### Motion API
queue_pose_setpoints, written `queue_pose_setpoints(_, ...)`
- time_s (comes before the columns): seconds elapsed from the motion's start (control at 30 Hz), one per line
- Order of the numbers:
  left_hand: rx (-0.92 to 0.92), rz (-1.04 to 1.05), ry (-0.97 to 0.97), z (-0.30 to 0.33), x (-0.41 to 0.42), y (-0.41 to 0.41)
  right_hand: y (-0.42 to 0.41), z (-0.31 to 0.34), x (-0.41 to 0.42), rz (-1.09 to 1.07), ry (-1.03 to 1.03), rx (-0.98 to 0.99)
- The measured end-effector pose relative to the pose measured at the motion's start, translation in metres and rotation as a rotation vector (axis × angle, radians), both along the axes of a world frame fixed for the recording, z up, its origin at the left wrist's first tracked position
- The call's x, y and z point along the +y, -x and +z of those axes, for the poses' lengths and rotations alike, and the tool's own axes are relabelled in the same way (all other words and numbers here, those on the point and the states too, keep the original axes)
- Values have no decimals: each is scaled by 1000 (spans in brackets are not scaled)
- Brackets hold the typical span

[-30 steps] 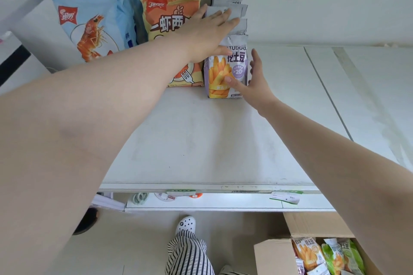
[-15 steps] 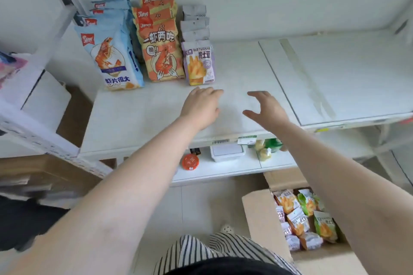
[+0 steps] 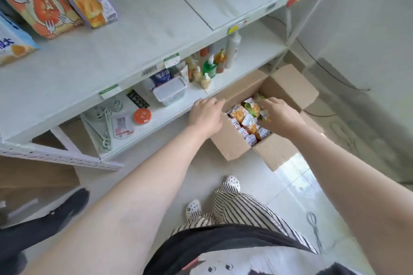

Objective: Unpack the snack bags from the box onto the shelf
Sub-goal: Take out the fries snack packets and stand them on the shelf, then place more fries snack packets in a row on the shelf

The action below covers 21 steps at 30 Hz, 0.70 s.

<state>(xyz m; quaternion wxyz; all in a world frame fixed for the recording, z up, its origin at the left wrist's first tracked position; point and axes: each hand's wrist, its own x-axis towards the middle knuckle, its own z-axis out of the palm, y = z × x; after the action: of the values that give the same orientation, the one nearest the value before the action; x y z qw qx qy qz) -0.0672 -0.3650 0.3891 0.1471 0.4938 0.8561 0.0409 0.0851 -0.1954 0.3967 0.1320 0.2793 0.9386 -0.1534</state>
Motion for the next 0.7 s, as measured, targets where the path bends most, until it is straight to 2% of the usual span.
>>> queue_pose_setpoints(0.3,-22,-137,116,-36,84,-110,-141,-21,68,-140,10,-33)
queue_pose_setpoints(0.53,-120,-14,157,-76,165,-194,-223,-43,166,-92,38,-121)
queue_pose_setpoints(0.7,-158,111,198,-82,194,-219,-229,-50,223,-8,49,-145)
